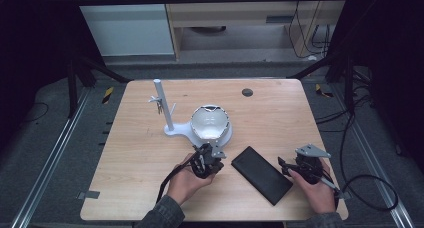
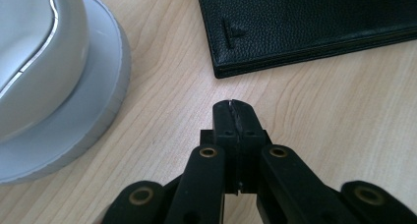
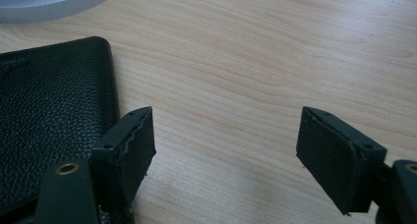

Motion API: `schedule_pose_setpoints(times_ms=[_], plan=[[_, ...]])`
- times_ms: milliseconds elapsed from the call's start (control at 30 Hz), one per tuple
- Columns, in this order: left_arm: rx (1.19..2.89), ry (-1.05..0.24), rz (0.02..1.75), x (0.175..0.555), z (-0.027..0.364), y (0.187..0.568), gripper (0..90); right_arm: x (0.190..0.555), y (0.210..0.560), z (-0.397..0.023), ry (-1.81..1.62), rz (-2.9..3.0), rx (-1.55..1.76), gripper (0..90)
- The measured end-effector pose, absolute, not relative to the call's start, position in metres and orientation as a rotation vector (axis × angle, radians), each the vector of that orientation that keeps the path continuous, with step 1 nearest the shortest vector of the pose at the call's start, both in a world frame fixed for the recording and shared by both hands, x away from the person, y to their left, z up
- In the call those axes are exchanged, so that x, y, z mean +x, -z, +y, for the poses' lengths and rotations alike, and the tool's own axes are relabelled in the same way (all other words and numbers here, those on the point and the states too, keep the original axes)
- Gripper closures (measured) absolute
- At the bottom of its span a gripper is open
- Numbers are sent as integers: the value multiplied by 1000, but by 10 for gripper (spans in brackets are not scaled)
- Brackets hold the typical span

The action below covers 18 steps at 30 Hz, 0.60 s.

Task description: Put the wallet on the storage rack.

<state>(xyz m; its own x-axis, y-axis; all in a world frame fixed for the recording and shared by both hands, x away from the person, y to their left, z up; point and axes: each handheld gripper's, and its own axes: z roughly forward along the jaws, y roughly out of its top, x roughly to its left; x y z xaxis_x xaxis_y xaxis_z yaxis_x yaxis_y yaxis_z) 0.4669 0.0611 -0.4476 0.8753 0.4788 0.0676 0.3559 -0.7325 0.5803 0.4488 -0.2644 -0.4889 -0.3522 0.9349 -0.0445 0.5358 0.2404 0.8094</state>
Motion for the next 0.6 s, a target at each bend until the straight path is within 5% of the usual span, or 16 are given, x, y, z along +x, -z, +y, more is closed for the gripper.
schedule_pose_setpoints(times_ms=[600], plan=[[2507, -307, 626, 490, 39, 473, 900, 448, 489, -262, -987, 1994, 1322, 218]])
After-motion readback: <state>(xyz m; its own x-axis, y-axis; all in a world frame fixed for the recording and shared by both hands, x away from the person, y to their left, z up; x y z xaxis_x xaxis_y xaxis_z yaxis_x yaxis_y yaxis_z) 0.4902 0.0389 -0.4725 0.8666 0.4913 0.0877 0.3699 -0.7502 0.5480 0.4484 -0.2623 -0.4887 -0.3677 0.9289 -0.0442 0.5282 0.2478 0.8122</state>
